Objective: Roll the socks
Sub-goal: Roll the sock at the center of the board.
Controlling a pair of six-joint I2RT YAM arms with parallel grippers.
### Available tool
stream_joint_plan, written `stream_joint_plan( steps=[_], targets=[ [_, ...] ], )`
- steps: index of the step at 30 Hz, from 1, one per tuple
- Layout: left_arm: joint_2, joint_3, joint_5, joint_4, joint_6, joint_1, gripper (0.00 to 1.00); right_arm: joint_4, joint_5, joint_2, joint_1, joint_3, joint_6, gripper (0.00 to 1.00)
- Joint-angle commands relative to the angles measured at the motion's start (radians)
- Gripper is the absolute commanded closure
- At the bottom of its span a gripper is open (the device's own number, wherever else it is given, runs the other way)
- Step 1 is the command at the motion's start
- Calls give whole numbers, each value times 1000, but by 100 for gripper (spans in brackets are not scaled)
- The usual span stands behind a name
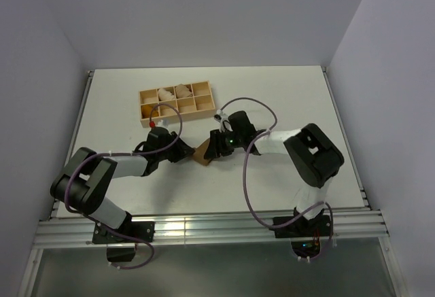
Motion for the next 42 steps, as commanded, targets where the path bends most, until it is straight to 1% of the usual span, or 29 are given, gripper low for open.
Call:
stream_joint_plan(
  steps=[1, 2, 4, 5, 6, 8, 9, 10, 13, 15, 16, 18, 21, 25, 30, 35, 39, 42],
  targets=[
    [-20, 17, -42, -90, 63, 1, 89, -96, 265, -133, 38, -31, -137, 44],
    [-22, 17, -42, -93, 64, -2, 89, -104, 356, -156, 54, -34, -157, 42],
    [-26, 22, -49, -101, 70, -5, 89, -135, 450, -210, 115, -33, -211, 39],
    [-28, 24, -51, -102, 72, -10, 89, -145, 539, -224, 138, -28, -232, 38],
    [-31, 27, -50, -107, 75, -12, 89, -155, 592, -236, 190, -24, -270, 37],
    [-32, 28, -51, -110, 78, -16, 89, -187, 673, -254, 244, -2, -307, 36],
    [-32, 28, -50, -112, 80, -16, 89, -196, 752, -254, 270, 7, -341, 35],
    [-32, 28, -51, -112, 80, -18, 89, -204, 787, -256, 320, 19, -356, 35],
    [-32, 30, -51, -113, 84, -21, 88, -205, 893, -241, 412, 47, -406, 33],
    [-34, 30, -51, -113, 84, -24, 89, -208, 937, -202, 450, 68, -456, 33],
    [-34, 30, -50, -113, 86, -24, 89, -208, 989, -192, 483, 85, -470, 33],
    [-34, 31, -50, -116, 86, -27, 89, -208, 1052, -146, 512, 125, -504, 33],
    [-32, 36, -51, -119, 89, -28, 89, -234, 1086, -78, 552, 159, -550, 33],
    [-32, 39, -50, -121, 90, -30, 89, -264, 1111, -1, 565, 211, -571, 33],
    [-28, 39, -42, -113, 90, -31, 89, -268, 1114, 45, 568, 225, -571, 34],
    [-23, 40, -37, -113, 92, -31, 89, -282, 1132, 92, 568, 236, -565, 37],
    [-35, 36, -40, -112, 86, -33, 89, -310, 1134, 118, 569, 236, -542, 43],
    [-40, 31, -45, -110, 66, -33, 88, -320, 1108, 112, 569, 225, -515, 55]
  ],
)
